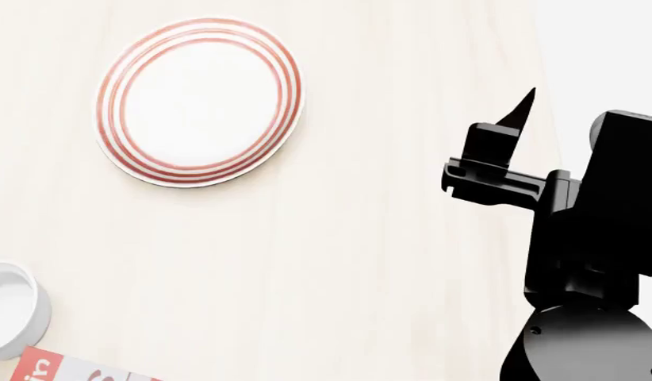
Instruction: Pick the akita bowl next to the ramekin and place it on the plate.
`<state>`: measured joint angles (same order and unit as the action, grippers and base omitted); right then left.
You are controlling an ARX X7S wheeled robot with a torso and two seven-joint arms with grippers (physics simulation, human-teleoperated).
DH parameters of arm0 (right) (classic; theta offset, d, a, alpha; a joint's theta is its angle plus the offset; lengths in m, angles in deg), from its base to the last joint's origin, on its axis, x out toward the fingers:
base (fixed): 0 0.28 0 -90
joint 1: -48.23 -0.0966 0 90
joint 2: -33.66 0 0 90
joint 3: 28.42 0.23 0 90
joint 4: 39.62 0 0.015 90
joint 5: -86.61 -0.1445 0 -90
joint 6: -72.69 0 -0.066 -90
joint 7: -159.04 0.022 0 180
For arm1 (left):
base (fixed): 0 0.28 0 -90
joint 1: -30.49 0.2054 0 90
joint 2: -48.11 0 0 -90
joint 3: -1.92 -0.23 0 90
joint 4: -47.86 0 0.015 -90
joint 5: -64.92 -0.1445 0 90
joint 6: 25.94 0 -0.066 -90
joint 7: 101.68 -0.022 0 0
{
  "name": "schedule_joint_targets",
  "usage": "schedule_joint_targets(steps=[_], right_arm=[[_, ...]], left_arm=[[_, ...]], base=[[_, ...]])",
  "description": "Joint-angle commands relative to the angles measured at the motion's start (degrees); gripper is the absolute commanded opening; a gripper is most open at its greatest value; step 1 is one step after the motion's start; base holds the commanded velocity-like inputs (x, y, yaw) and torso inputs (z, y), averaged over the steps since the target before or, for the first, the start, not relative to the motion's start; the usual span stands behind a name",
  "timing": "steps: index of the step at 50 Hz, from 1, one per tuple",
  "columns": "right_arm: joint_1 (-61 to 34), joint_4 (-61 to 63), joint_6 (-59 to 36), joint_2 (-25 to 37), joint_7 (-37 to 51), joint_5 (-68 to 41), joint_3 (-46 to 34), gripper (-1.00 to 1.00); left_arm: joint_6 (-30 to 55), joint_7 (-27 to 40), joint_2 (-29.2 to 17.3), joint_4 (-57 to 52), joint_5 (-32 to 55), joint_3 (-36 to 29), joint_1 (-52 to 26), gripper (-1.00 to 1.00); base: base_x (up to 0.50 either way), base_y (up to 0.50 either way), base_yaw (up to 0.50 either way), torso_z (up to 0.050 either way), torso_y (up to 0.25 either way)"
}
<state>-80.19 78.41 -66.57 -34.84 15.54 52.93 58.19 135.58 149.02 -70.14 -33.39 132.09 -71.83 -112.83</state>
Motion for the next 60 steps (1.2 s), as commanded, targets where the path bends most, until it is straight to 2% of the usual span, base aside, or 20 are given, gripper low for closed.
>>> schedule_joint_targets(steps=[1,14,57,58,60], right_arm=[[0.3,0.6,-0.2,-1.0,-1.1,1.0,1.2,1.00],[0.2,0.7,-0.4,-0.8,-0.9,0.6,1.3,1.00],[0.3,0.4,0.2,-0.4,-0.5,0.3,0.8,1.00],[0.3,0.4,0.2,-0.4,-0.5,0.2,0.8,1.00],[0.3,0.4,0.3,-0.4,-0.4,0.2,0.8,1.00]], left_arm=[[-0.7,-1.5,1.1,-0.3,-0.7,1.5,0.5,1.00],[-0.7,-1.3,1.0,-0.6,-0.4,1.5,0.8,1.00],[-0.1,0.9,0.8,-1.7,1.5,2.8,2.4,1.00],[-0.3,0.9,0.7,-1.8,1.4,2.8,2.5,-1.00],[-0.5,0.6,0.6,-1.5,1.2,2.6,2.3,-1.00]], base=[[0.00,0.00,0.00,0.000,0.000],[0.00,0.00,0.00,0.000,-0.083],[0.00,0.00,0.00,0.000,0.000],[0.00,0.00,0.00,0.000,0.000],[0.00,0.00,0.00,0.000,0.000]])
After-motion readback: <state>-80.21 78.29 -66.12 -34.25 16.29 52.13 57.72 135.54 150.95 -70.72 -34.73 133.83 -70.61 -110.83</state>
